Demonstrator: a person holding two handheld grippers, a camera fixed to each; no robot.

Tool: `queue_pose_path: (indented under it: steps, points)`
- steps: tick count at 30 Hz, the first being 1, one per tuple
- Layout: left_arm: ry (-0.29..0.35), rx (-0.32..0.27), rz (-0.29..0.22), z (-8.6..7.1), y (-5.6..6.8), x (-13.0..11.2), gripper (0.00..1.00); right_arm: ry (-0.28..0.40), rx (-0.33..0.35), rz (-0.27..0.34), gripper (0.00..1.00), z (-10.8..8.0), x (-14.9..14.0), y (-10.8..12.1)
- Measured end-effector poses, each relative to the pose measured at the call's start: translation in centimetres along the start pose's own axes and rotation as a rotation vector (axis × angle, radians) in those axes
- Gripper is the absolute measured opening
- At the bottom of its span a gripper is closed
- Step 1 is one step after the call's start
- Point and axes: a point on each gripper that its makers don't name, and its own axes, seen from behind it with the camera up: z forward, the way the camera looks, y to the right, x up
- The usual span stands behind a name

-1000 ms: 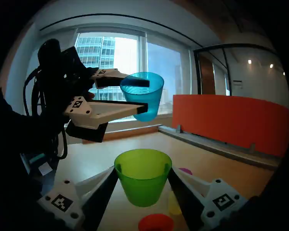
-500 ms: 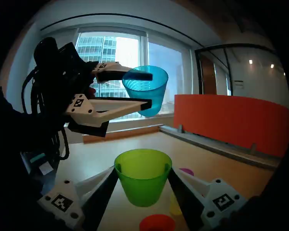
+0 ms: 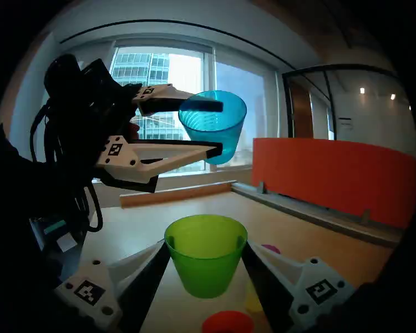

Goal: Pour water

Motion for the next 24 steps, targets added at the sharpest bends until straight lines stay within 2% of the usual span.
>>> queue_pose_path:
  steps: [24]
  points:
    - [0.013, 0.009, 0.103, -0.1, 0.1, 1.1, 0.84, 0.005, 0.0, 0.0, 0.89, -0.2, 0.0, 0.4]
